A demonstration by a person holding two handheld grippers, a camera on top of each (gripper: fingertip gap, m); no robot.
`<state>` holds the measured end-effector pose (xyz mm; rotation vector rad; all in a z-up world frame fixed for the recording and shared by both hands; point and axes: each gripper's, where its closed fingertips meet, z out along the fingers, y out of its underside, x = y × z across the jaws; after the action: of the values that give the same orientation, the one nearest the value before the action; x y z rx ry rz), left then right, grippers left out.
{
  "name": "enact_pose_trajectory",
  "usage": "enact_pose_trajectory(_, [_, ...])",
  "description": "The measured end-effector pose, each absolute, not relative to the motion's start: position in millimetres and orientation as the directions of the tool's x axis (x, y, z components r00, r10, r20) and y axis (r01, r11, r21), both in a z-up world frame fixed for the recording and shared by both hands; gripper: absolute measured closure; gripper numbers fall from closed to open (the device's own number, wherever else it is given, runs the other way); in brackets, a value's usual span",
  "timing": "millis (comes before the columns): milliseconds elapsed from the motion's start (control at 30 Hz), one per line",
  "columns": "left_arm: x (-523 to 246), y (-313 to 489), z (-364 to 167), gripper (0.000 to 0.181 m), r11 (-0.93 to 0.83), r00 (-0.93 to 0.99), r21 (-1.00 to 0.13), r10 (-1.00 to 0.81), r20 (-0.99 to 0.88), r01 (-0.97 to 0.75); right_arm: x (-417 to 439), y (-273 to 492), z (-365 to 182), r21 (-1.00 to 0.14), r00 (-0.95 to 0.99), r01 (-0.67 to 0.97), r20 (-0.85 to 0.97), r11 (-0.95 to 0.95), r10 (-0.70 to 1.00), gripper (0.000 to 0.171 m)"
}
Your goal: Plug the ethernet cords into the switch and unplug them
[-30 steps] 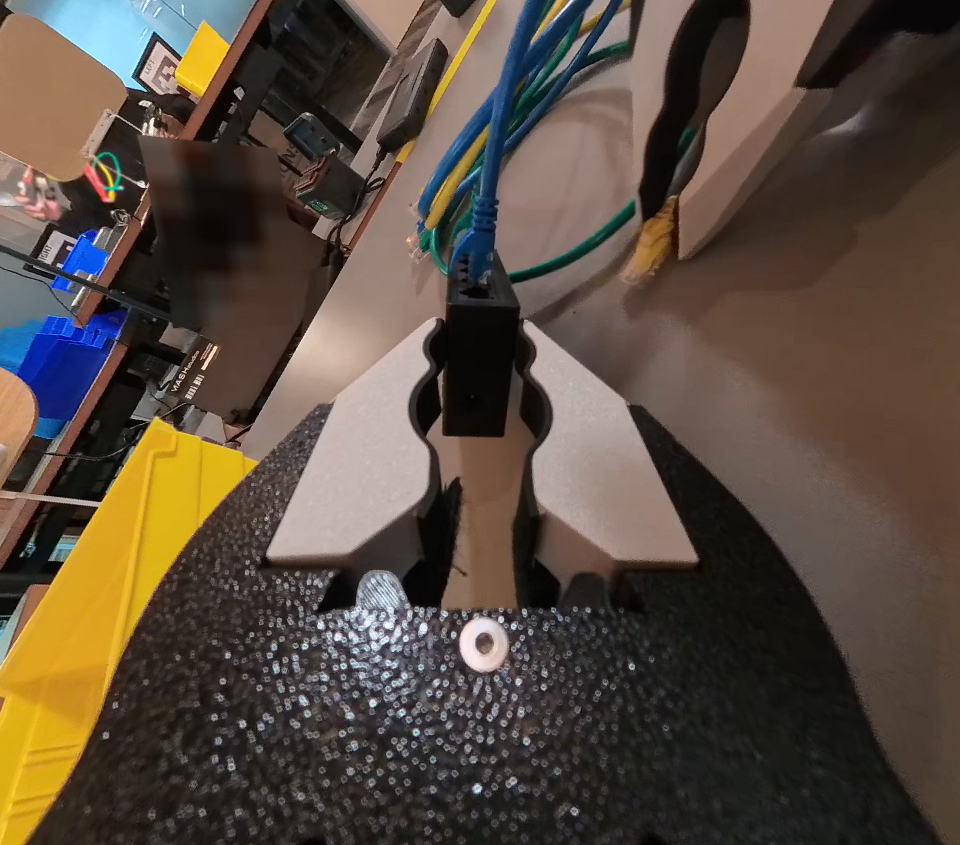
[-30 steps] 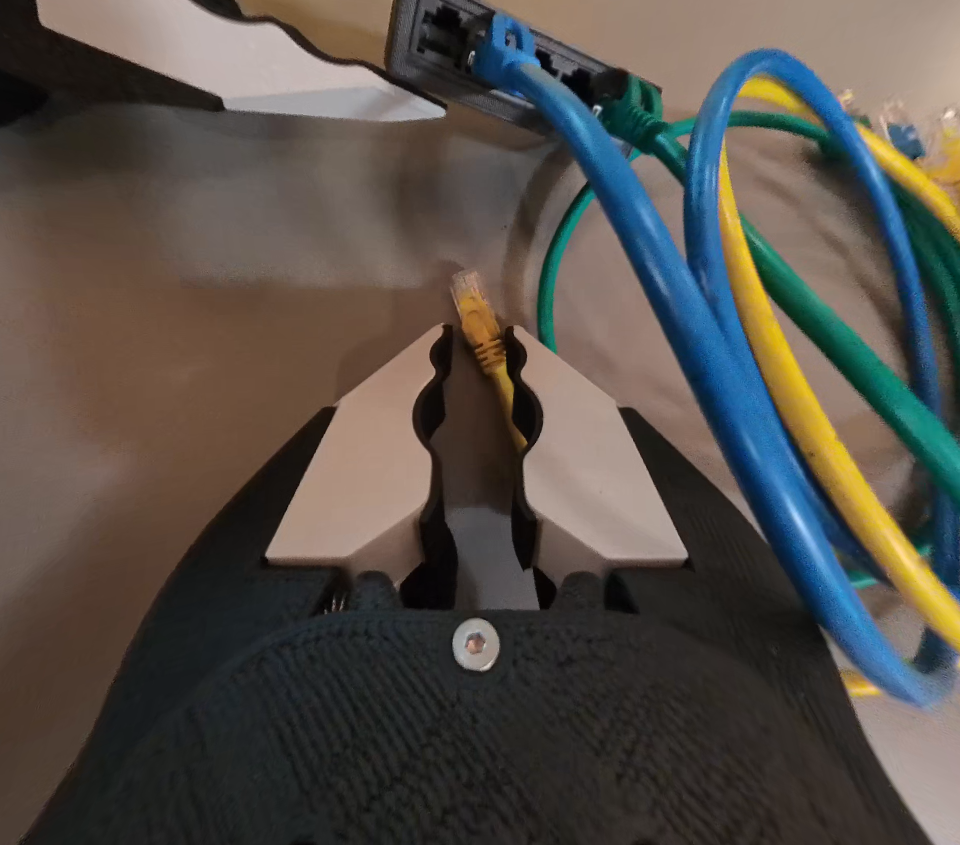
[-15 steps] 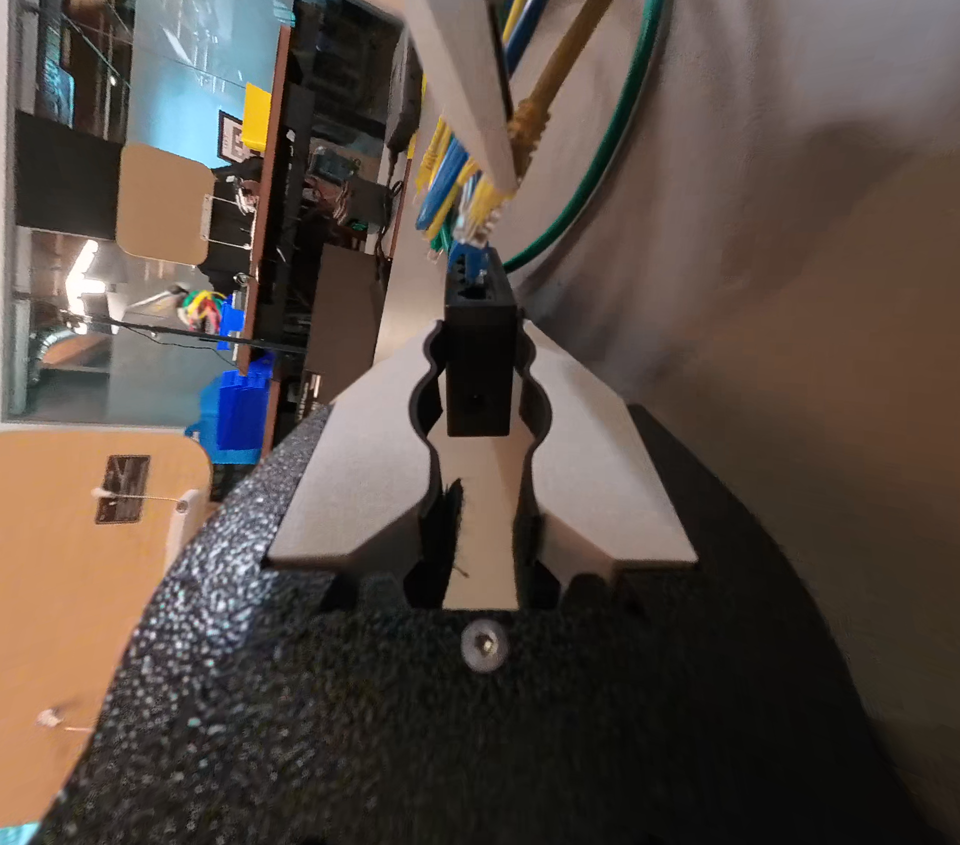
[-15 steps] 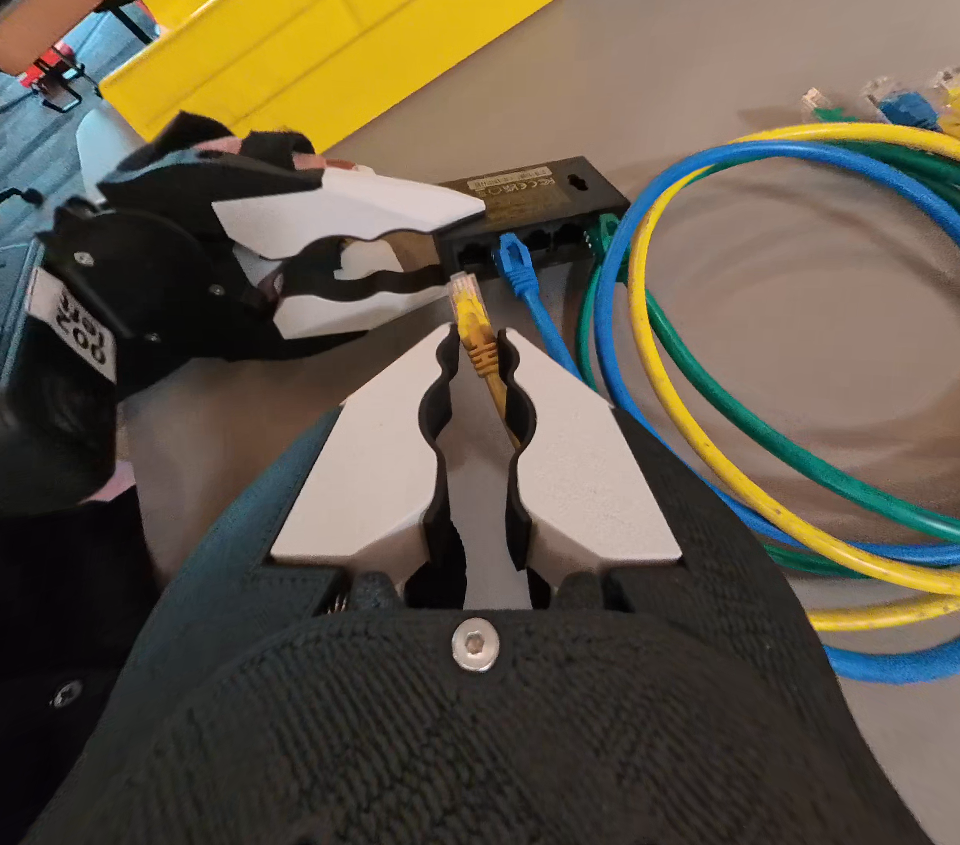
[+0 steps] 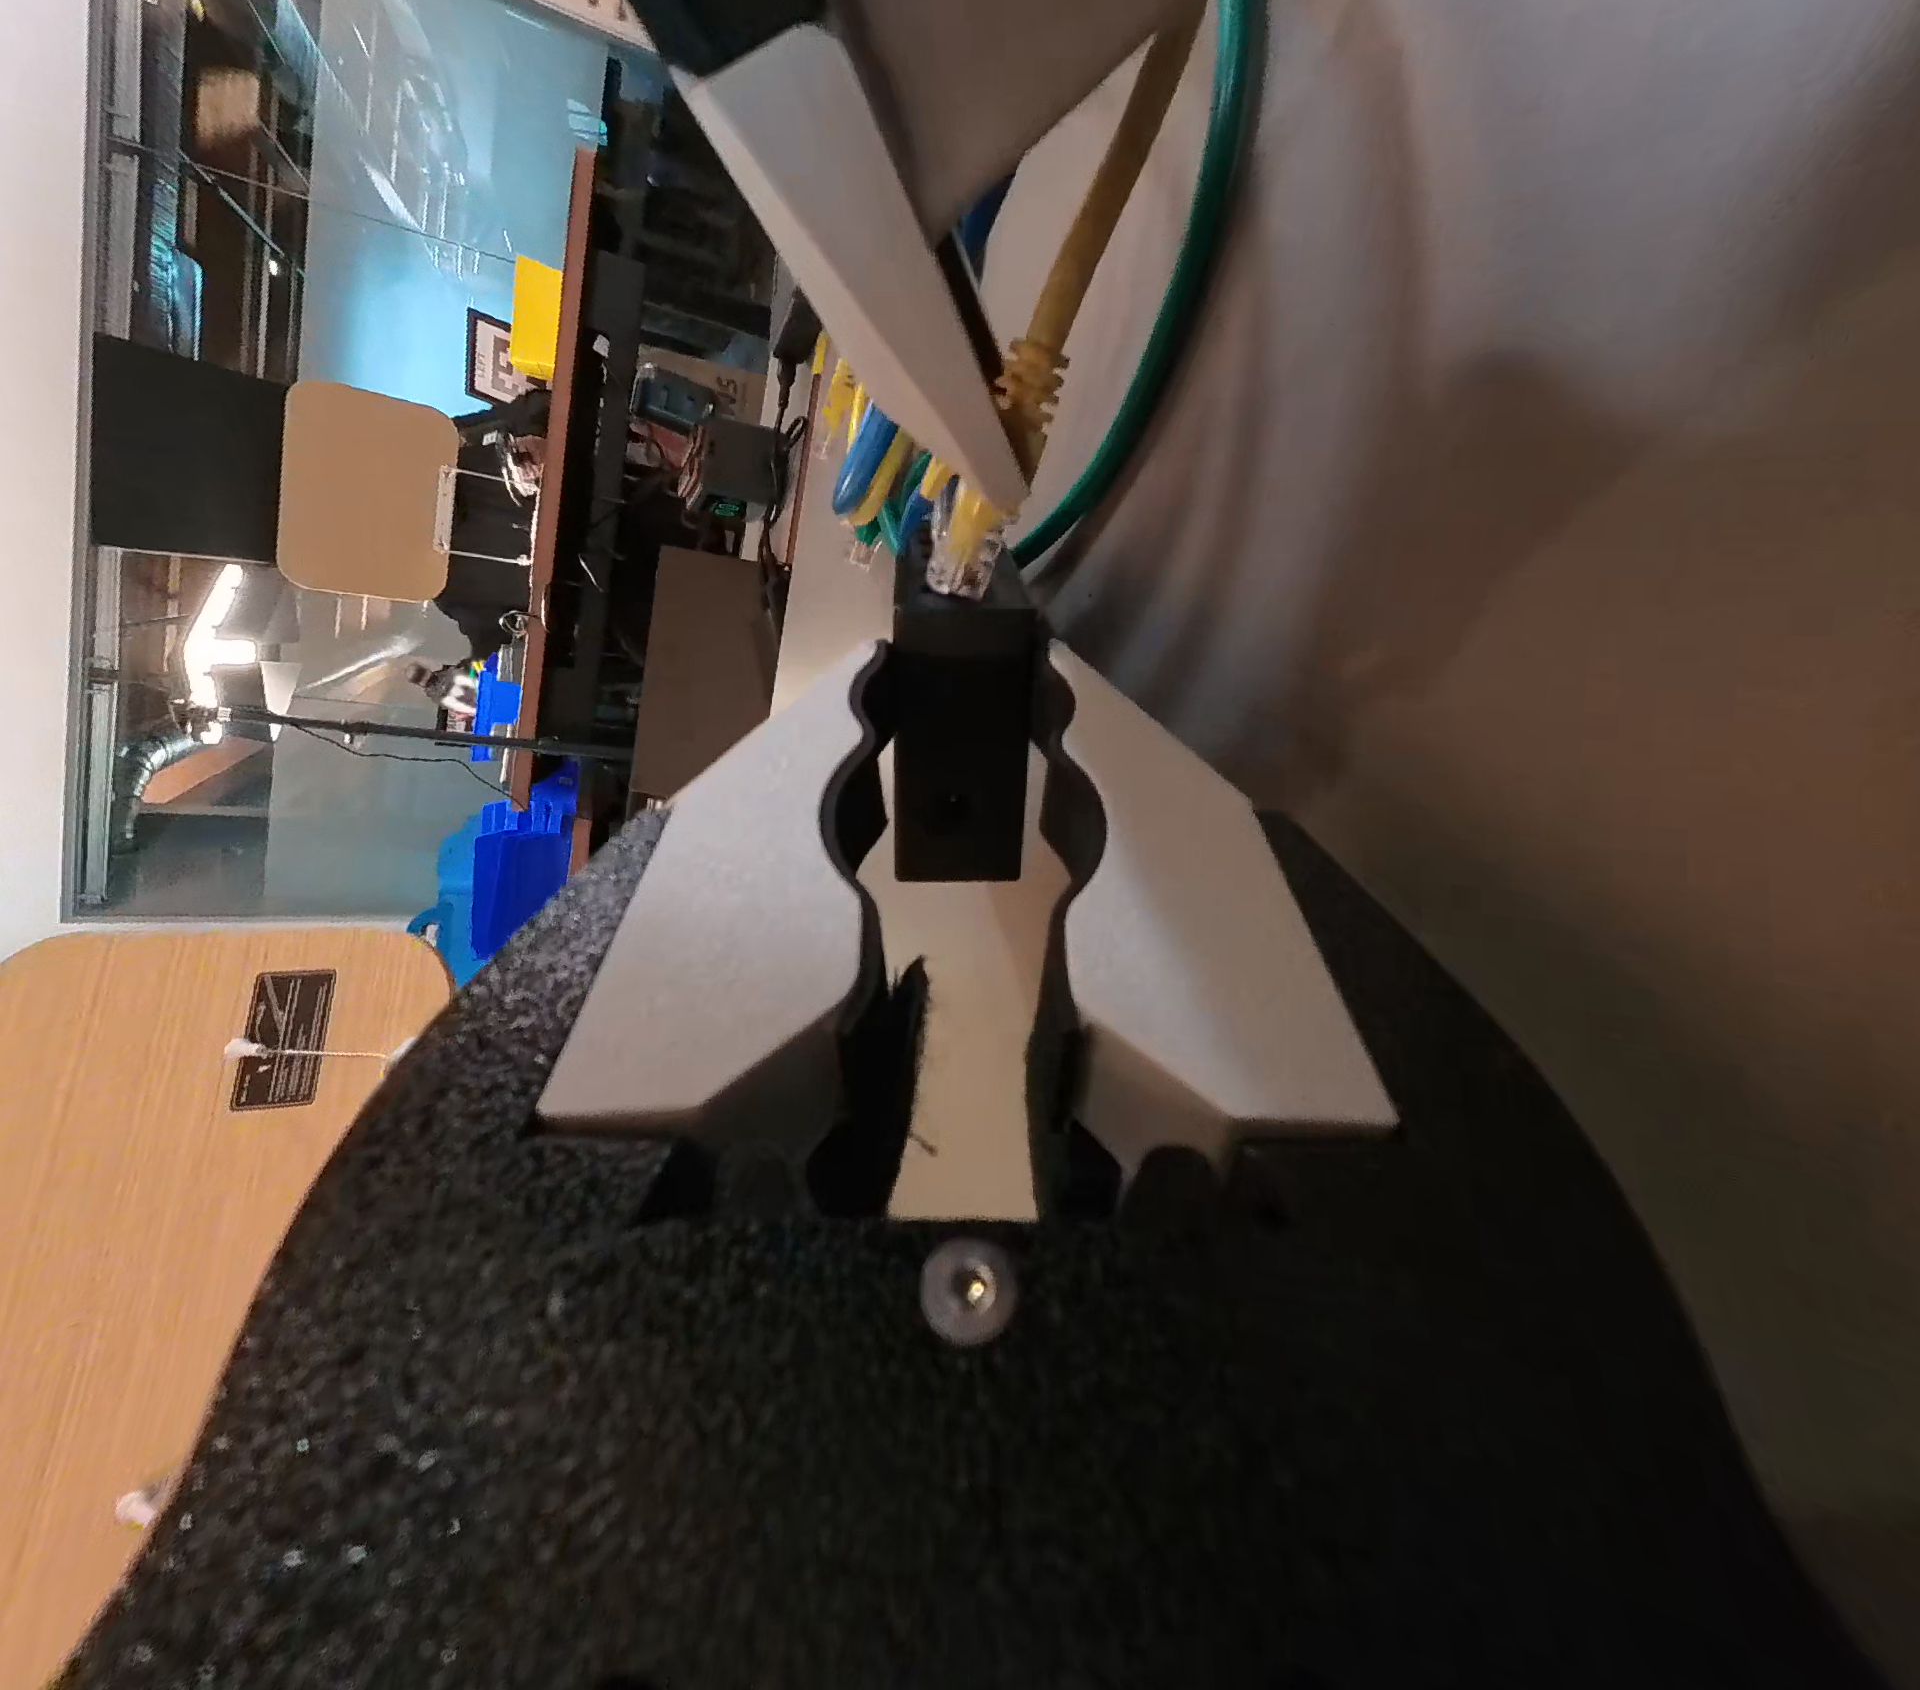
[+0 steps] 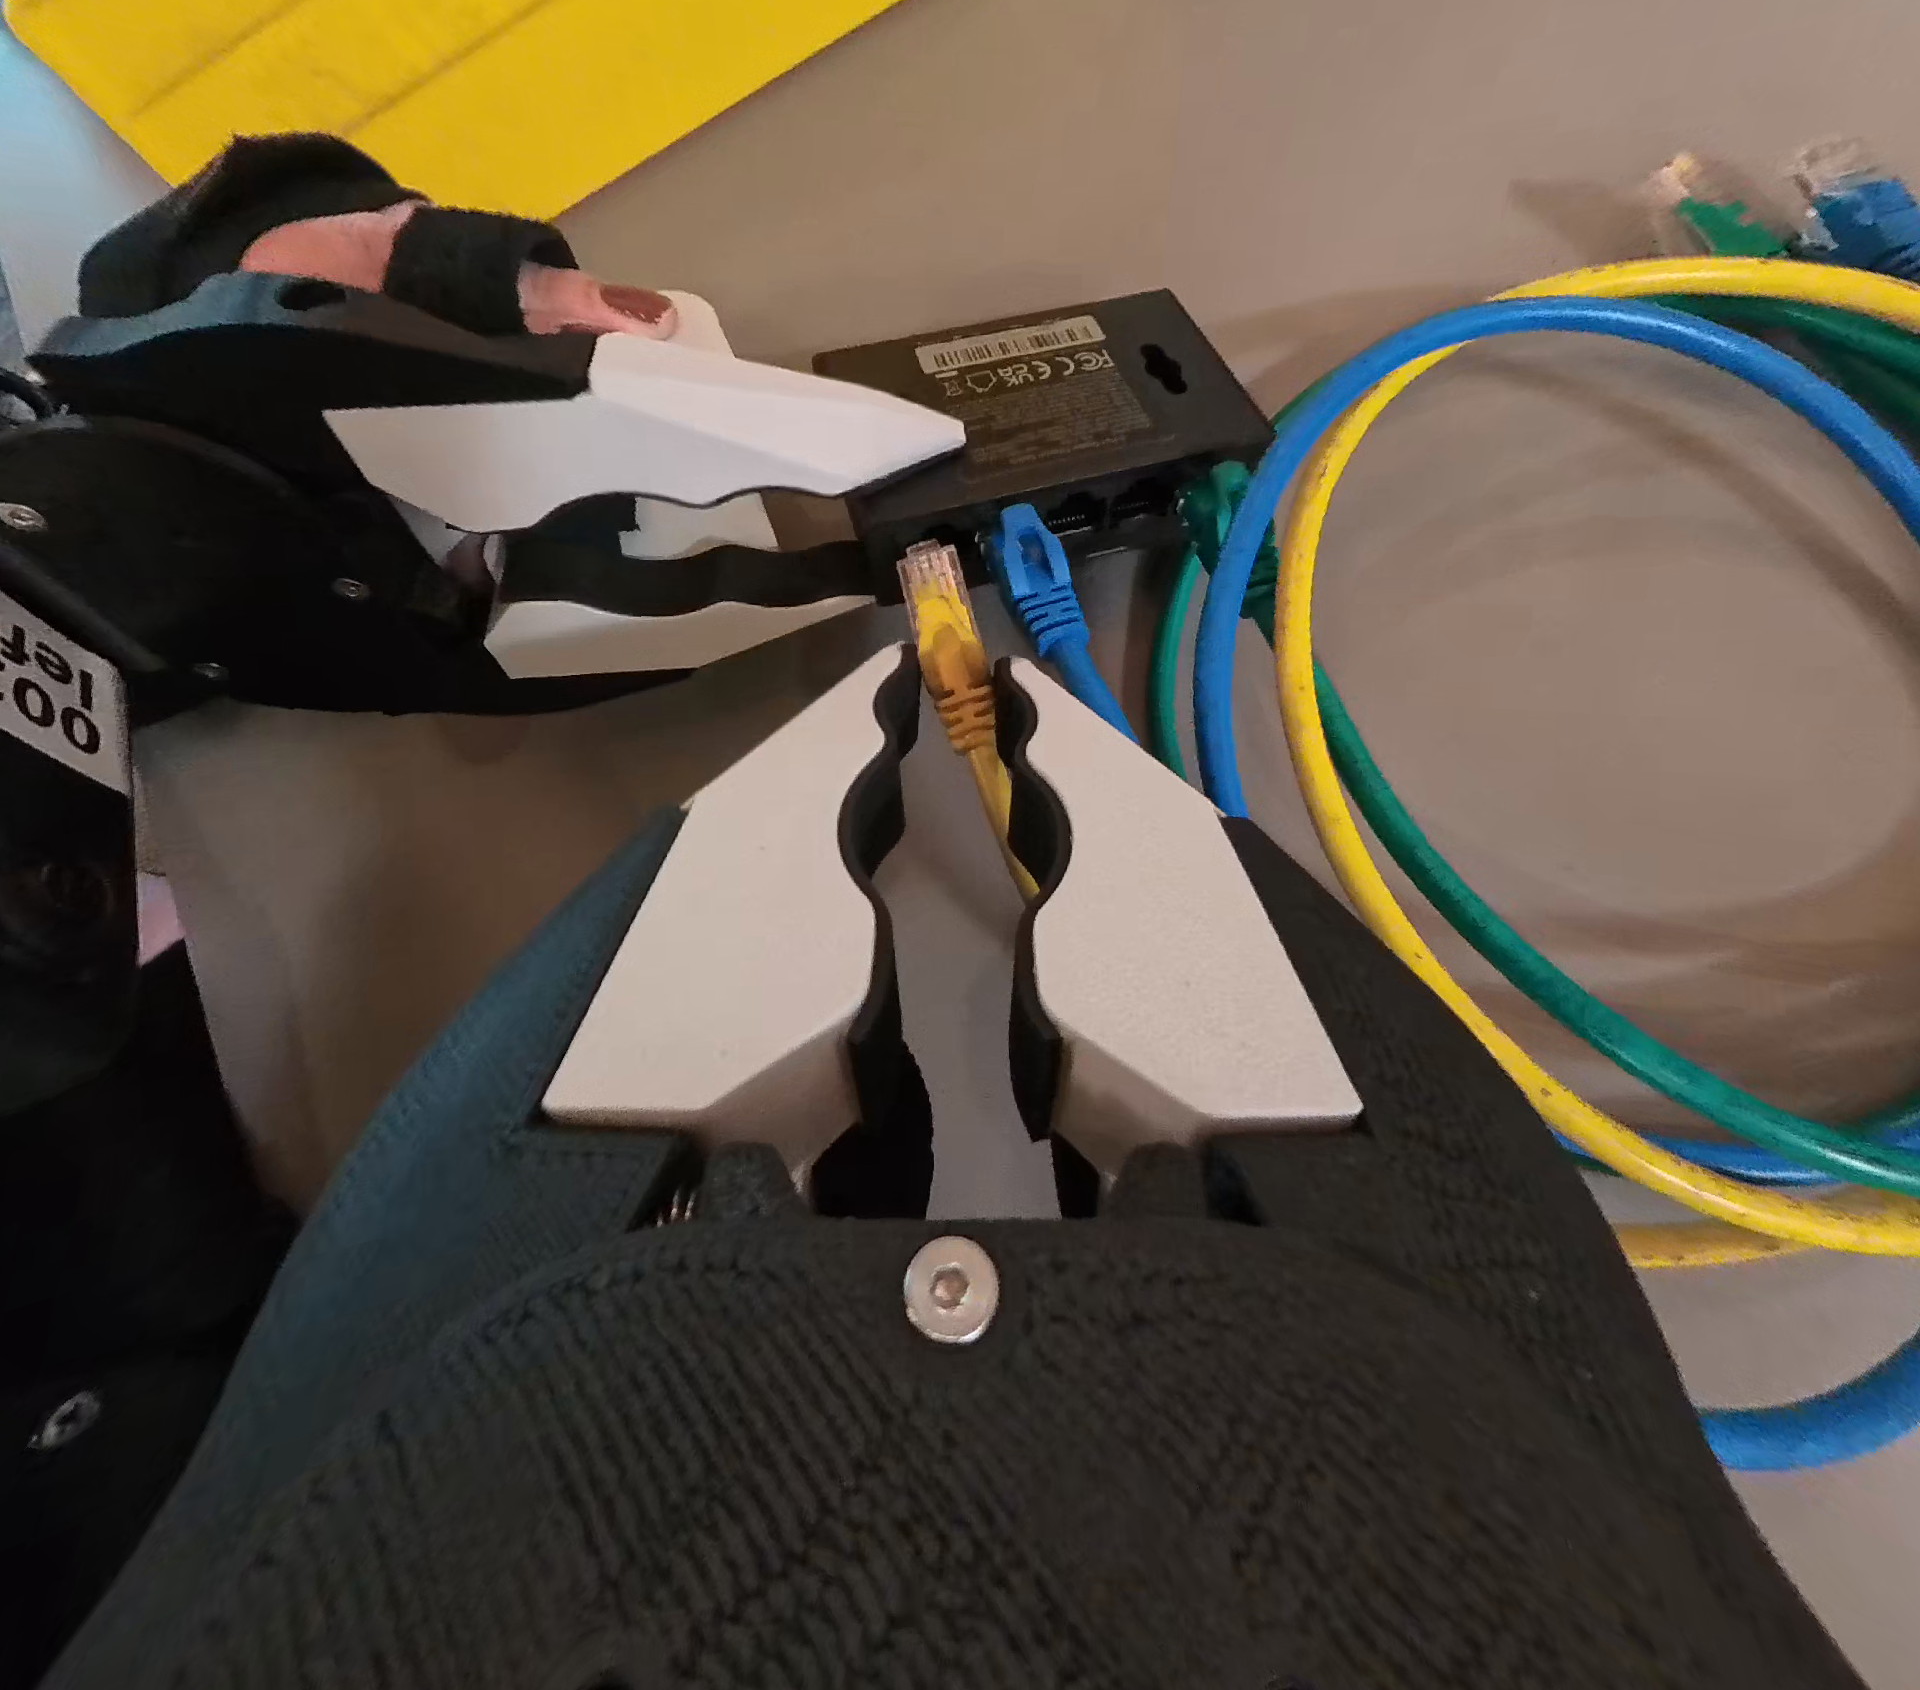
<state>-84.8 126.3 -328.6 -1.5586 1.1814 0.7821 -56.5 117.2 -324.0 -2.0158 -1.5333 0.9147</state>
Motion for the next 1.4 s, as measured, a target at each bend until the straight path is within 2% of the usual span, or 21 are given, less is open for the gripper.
enact_pose_trajectory(300, [-84.1,123.8,-332.2,0.159,0.045,0.226,-0.252,-0.312,-0.923,-0.967,-57.6,114.2,-327.8,-0.672,0.177,0.654,-0.310,-0.347,0.934,0.159])
enact_pose_trajectory(500, [-85.1,123.4,-330.4,0.159,0.061,0.269,-0.305,-0.330,-0.905,-0.950,-60.5,114.5,-322.9,-0.714,0.165,0.611,-0.306,-0.341,0.938,0.159])
enact_pose_trajectory(667, [-84.6,123.5,-330.3,0.159,0.062,0.290,-0.329,-0.341,-0.894,-0.942,-59.2,114.7,-325.6,-0.696,0.147,0.678,-0.185,-0.235,0.972,0.159])
enact_pose_trajectory(867, [-83.4,122.9,-331.6,0.158,0.076,0.291,-0.337,-0.350,-0.890,-0.939,-57.7,113.8,-330.4,-0.631,0.175,0.732,-0.194,-0.259,0.965,0.159])
enact_pose_trajectory(1033, [-85.2,123.5,-328.0,0.158,0.087,0.338,-0.393,-0.363,-0.868,-0.915,-62.0,115.4,-321.3,-0.691,0.176,0.653,-0.261,-0.311,0.949,0.160])
enact_pose_trajectory(1200, [-84.5,122.9,-328.5,0.158,0.093,0.362,-0.423,-0.374,-0.854,-0.901,-61.6,114.2,-323.6,-0.719,0.142,0.652,-0.196,-0.240,0.970,0.160])
enact_pose_trajectory(1400, [-84.1,122.1,-329.9,0.158,0.102,0.341,-0.404,-0.374,-0.862,-0.909,-60.6,112.0,-330.2,-0.660,0.098,0.741,-0.077,-0.124,0.992,0.161])
